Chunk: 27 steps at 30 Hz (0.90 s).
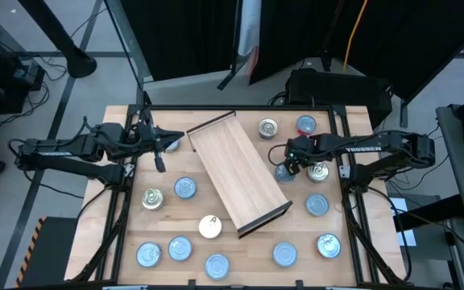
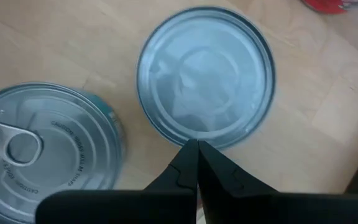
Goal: Stack canned seafood by type on shelf
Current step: Put the right green tuna can on the shelf
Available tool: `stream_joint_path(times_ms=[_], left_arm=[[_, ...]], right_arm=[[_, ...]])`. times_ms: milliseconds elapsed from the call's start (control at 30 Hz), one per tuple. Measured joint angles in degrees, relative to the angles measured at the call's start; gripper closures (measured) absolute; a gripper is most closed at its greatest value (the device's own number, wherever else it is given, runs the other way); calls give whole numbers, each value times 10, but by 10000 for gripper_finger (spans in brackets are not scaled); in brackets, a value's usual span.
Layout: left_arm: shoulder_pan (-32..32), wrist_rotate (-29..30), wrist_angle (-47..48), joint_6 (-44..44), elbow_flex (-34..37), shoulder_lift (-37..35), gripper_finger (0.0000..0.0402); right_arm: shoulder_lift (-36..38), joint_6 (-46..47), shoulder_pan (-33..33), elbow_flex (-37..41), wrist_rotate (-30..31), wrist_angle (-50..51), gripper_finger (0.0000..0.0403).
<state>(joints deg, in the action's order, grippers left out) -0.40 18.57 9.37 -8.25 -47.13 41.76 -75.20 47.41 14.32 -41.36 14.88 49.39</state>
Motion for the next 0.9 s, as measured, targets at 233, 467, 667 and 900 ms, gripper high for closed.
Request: stream_joint_path(times_ms=[233,467,667,900], left_arm=[[0,0,1,0,0,0,400],[0,0,2,0,0,0,400],[0,0,2,0,0,0,400],[0,0,2,0,0,0,400]], right_arm=[[-1,14,-6,0,13,1,403],[-28,15,-6,0,17,-2,403],[-46,17,-14,-2,23,-4,403],[-47,41,-38,-1,15,-1,403]])
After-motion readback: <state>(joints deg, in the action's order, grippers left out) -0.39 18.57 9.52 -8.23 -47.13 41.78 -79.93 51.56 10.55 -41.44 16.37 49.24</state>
